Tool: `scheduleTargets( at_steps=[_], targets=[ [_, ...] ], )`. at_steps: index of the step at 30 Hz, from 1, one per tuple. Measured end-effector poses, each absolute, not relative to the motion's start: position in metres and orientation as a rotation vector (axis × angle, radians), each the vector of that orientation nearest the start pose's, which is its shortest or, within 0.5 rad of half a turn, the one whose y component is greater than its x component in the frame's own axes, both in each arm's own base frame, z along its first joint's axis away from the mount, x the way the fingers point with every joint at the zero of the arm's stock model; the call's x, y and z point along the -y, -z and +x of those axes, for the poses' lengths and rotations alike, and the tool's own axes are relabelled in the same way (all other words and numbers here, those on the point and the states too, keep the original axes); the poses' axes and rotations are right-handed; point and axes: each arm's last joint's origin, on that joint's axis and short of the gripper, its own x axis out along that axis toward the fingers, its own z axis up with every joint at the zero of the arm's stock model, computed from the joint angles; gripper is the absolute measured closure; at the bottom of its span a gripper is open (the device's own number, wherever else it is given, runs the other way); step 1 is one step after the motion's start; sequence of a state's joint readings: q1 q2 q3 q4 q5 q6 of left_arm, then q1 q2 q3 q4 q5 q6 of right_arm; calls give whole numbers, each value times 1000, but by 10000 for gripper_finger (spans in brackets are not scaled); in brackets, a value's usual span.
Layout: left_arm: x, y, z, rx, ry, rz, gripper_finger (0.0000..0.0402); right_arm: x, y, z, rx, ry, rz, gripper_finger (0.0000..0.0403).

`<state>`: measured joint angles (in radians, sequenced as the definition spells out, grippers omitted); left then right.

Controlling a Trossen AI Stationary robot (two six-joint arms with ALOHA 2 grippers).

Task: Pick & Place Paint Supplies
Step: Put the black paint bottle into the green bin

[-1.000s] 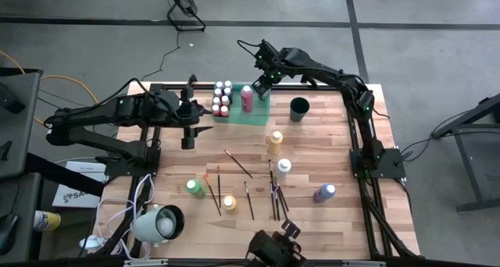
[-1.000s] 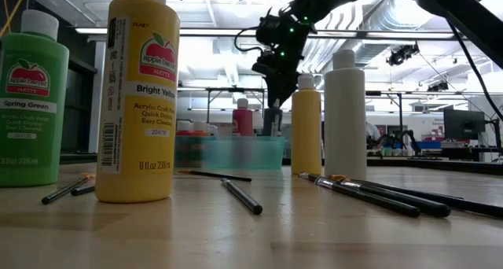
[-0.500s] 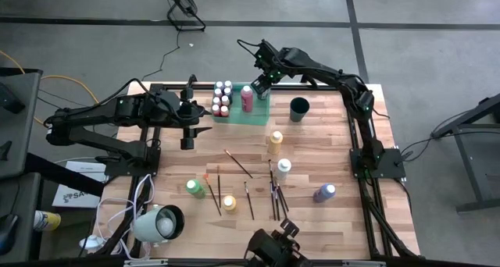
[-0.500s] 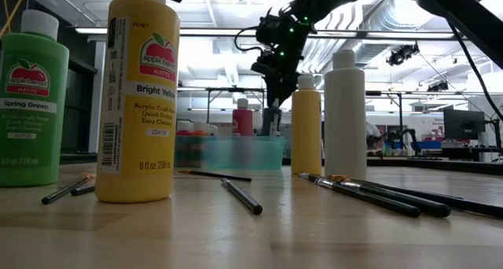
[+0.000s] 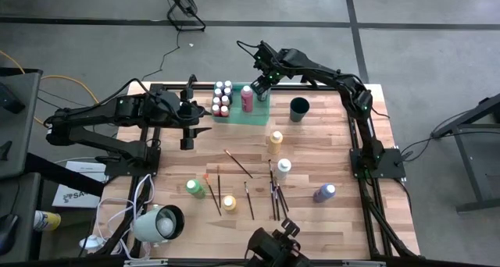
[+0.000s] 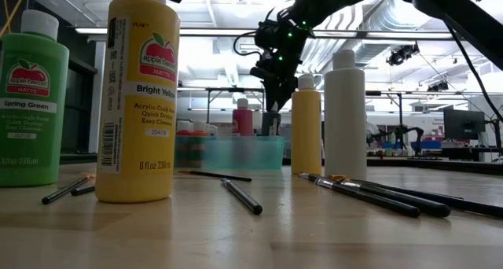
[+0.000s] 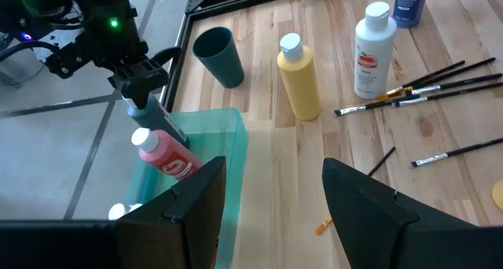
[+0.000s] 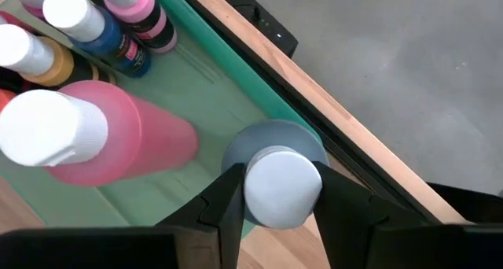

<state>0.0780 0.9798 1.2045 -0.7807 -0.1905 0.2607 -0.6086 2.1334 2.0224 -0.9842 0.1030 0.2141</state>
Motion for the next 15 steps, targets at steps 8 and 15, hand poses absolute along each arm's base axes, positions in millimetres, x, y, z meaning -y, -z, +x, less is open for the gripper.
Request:
scheduleTargets(
  at_steps=[8, 15],
  targets=[
    [-20, -385, 179, -589, -188, 284, 195, 263, -273, 372, -1012, 759, 465, 266],
    [-19, -385, 179, -589, -187, 284, 195, 263, -273, 372, -1011, 765, 467, 239]
  ],
)
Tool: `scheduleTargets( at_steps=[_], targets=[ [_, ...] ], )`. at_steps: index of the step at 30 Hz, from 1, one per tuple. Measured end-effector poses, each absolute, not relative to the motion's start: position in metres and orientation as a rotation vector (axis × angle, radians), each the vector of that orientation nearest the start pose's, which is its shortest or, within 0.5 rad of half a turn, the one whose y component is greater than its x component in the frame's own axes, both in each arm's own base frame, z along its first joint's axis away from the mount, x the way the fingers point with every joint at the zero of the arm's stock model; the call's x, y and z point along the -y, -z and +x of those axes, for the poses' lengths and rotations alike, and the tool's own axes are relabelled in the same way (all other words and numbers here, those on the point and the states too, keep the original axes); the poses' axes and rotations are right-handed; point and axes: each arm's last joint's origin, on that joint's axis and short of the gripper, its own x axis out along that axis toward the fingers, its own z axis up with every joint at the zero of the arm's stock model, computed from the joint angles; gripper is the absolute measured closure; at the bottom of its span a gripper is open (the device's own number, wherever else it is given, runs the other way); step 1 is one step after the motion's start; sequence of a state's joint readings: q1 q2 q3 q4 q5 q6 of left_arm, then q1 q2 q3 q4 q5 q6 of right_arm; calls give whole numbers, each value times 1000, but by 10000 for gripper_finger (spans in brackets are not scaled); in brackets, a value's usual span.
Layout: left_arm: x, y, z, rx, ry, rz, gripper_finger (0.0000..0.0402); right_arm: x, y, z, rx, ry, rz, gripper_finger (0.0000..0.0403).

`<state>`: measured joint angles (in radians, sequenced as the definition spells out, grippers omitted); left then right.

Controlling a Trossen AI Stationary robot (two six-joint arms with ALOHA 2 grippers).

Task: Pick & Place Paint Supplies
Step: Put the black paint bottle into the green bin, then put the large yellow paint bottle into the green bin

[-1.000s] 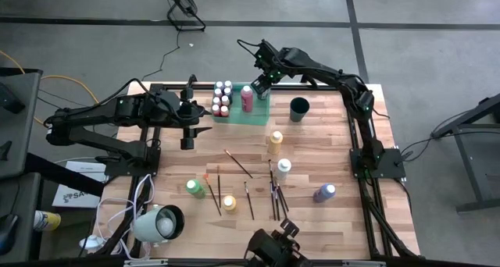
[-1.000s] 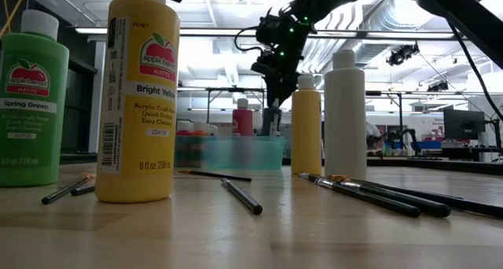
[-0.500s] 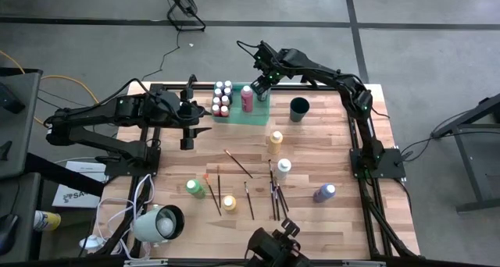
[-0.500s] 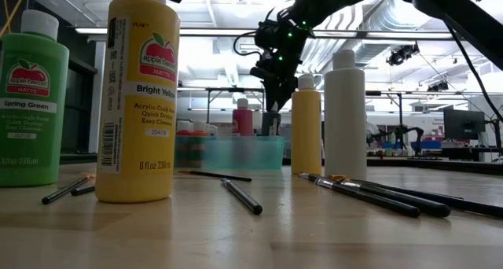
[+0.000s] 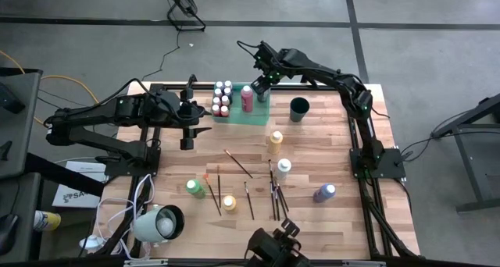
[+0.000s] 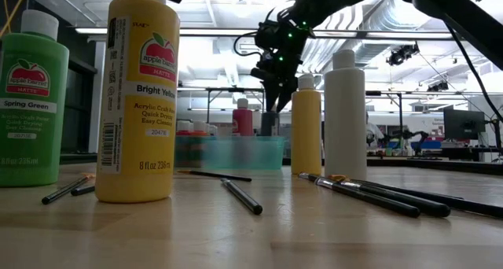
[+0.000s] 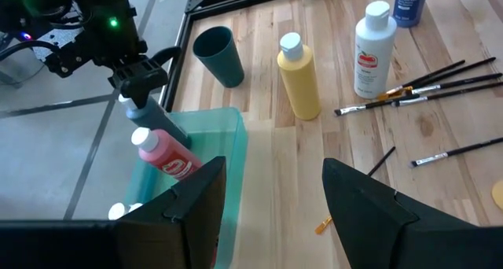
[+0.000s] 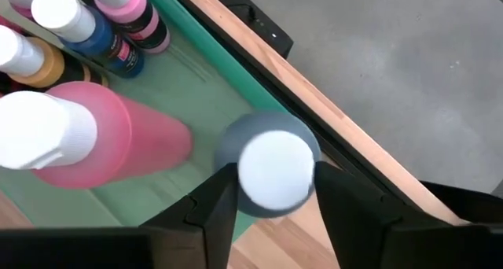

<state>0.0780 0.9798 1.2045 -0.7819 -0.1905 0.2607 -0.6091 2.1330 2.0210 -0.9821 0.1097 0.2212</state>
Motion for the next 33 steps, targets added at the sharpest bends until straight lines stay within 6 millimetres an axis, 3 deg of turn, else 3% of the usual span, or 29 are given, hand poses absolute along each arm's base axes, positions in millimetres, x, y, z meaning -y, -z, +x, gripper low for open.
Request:
scheduleTargets(
  at_steps=[11, 19, 28, 33],
  targets=[
    [-19, -384, 179, -596, -187, 284, 195, 262, -276, 371, -998, 764, 487, 179],
    [-19, -384, 179, -596, -187, 284, 195, 247, -307, 350, -1017, 758, 512, 145],
    [-19, -384, 179, -599, -180, 286, 195, 190, -338, 319, -1241, 531, 721, 154],
    [-19, -384, 179, -600, -176, 298, 195, 150, -345, 328, -1292, 478, 703, 158]
  ],
)
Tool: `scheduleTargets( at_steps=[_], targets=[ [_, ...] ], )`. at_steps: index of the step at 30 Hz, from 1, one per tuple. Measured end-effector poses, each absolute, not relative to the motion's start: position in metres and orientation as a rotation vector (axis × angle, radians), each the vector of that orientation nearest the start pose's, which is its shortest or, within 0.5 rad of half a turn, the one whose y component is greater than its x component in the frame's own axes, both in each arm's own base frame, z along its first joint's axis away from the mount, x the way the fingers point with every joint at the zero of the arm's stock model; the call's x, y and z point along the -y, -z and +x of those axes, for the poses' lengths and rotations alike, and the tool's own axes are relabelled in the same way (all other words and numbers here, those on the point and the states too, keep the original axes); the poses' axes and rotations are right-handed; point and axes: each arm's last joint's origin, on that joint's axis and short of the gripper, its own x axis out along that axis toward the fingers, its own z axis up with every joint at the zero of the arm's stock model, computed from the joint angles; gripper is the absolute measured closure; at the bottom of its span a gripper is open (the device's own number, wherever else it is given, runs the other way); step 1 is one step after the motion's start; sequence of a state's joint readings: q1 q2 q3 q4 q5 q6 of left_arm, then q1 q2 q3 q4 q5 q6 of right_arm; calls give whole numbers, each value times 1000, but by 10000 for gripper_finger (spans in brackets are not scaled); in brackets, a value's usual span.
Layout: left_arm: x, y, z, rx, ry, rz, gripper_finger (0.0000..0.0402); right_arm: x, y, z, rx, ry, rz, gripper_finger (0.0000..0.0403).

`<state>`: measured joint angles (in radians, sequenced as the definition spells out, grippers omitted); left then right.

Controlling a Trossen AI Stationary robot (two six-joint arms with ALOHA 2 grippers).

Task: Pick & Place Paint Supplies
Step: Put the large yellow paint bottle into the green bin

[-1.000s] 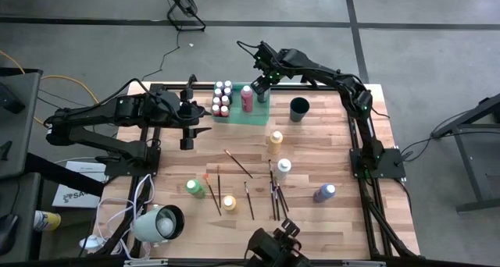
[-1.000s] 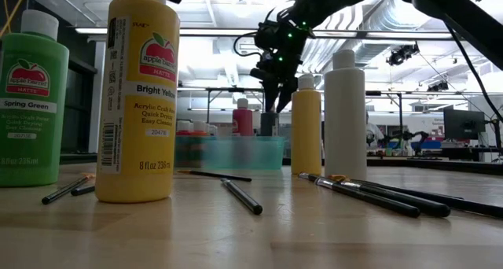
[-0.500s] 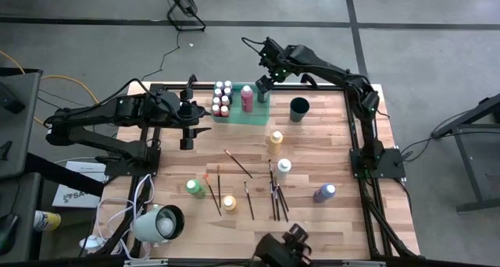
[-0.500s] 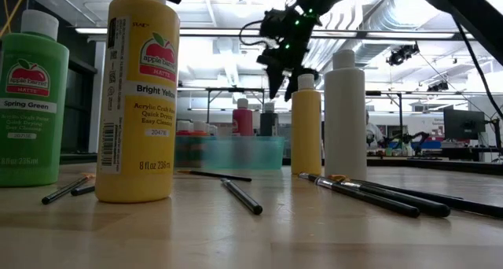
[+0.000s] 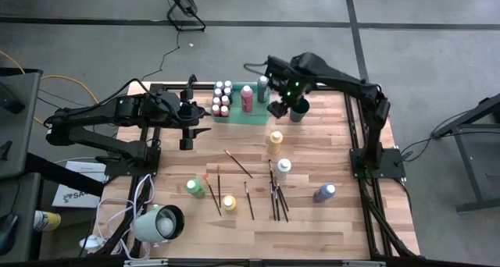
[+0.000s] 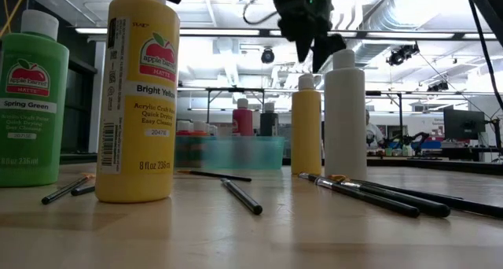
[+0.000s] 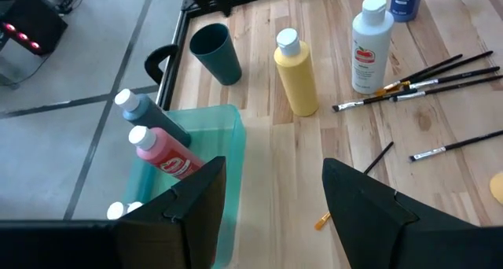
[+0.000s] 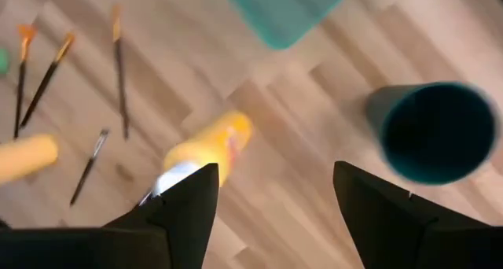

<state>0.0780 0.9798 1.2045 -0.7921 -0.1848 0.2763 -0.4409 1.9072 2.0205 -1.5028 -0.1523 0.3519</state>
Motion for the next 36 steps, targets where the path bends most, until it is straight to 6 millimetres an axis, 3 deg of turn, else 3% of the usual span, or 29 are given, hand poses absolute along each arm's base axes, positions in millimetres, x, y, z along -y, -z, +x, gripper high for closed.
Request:
scheduleTargets(
  at_steps=[7, 13, 21, 36],
  targets=[
    [-19, -383, 178, -610, -171, 304, 195, 105, -343, 348, -1300, 542, 655, 159],
    [-19, -381, 176, -641, -166, 305, 195, 83, -334, 356, -1310, 586, 653, 159],
    [-19, -380, 176, -657, -163, 305, 195, 76, -302, 358, -1376, 633, 674, 159],
    [-19, -380, 176, -657, -163, 305, 195, 70, -296, 364, -1338, 615, 666, 159]
  ],
)
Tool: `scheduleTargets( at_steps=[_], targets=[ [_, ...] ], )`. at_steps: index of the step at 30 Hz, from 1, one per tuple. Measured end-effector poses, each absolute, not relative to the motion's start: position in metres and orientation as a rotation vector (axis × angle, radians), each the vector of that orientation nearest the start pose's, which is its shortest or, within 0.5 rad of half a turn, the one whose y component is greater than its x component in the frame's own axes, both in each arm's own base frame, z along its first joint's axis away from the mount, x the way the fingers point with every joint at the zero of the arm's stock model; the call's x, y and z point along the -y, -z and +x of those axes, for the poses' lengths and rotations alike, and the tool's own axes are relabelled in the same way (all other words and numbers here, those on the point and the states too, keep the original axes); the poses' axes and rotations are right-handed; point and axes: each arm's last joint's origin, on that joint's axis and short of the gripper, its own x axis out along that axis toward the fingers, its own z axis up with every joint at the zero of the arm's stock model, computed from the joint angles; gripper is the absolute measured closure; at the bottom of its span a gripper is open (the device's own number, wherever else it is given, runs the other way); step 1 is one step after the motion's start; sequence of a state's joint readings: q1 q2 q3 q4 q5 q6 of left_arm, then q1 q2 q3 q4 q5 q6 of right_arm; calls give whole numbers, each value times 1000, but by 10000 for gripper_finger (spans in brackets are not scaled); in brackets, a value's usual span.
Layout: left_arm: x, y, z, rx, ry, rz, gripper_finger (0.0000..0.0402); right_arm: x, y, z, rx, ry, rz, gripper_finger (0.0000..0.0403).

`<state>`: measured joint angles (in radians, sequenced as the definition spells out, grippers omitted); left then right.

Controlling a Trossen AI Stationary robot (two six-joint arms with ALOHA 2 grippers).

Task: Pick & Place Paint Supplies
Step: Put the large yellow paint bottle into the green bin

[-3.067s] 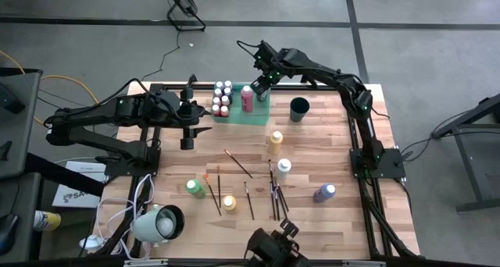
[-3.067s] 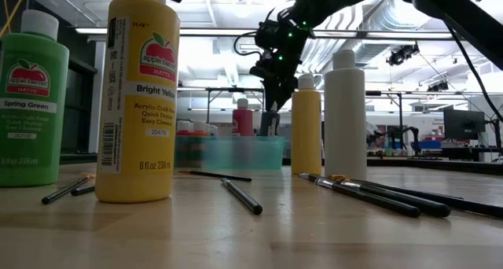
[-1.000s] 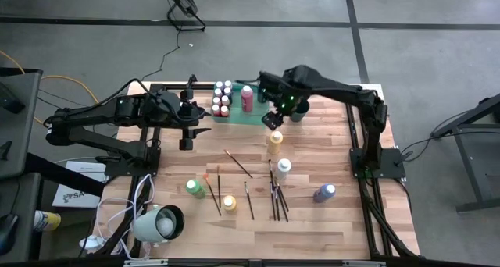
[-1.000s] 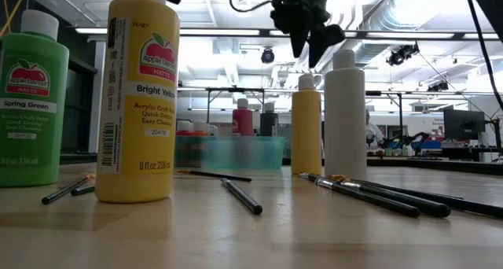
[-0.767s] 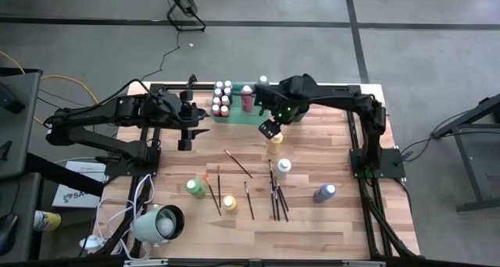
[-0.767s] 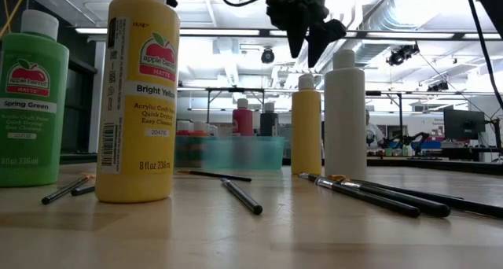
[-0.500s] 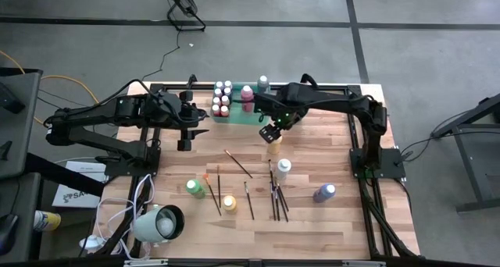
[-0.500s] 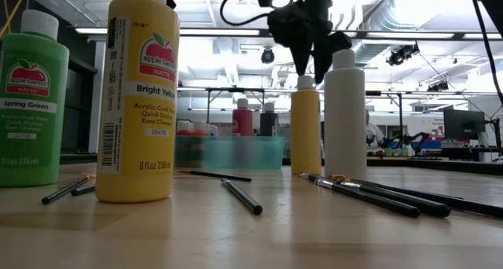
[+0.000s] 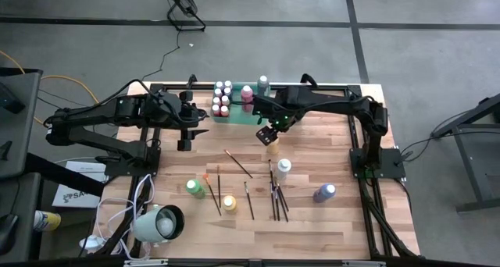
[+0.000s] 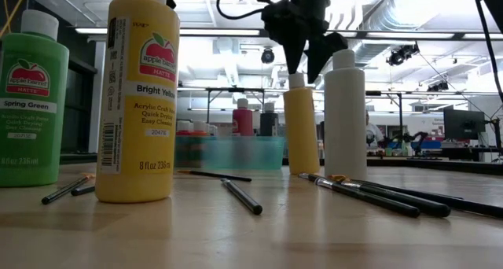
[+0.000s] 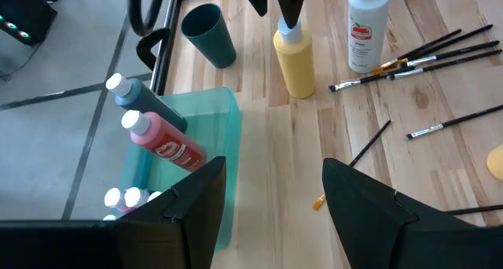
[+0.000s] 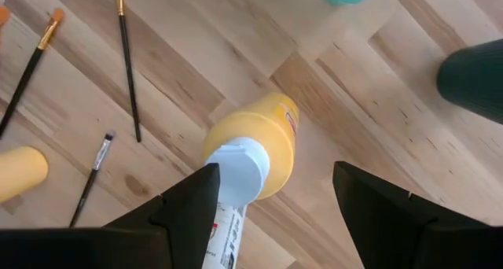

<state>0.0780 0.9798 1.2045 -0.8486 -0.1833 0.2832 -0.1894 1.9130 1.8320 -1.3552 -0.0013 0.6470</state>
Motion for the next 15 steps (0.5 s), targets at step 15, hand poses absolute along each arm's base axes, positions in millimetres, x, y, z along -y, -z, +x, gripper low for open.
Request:
scheduleTargets(
  at_steps=[15],
  targets=[
    [-19, -380, 176, -656, -164, 302, 195, 68, -312, 354, -1296, 605, 671, 159]
  ],
)
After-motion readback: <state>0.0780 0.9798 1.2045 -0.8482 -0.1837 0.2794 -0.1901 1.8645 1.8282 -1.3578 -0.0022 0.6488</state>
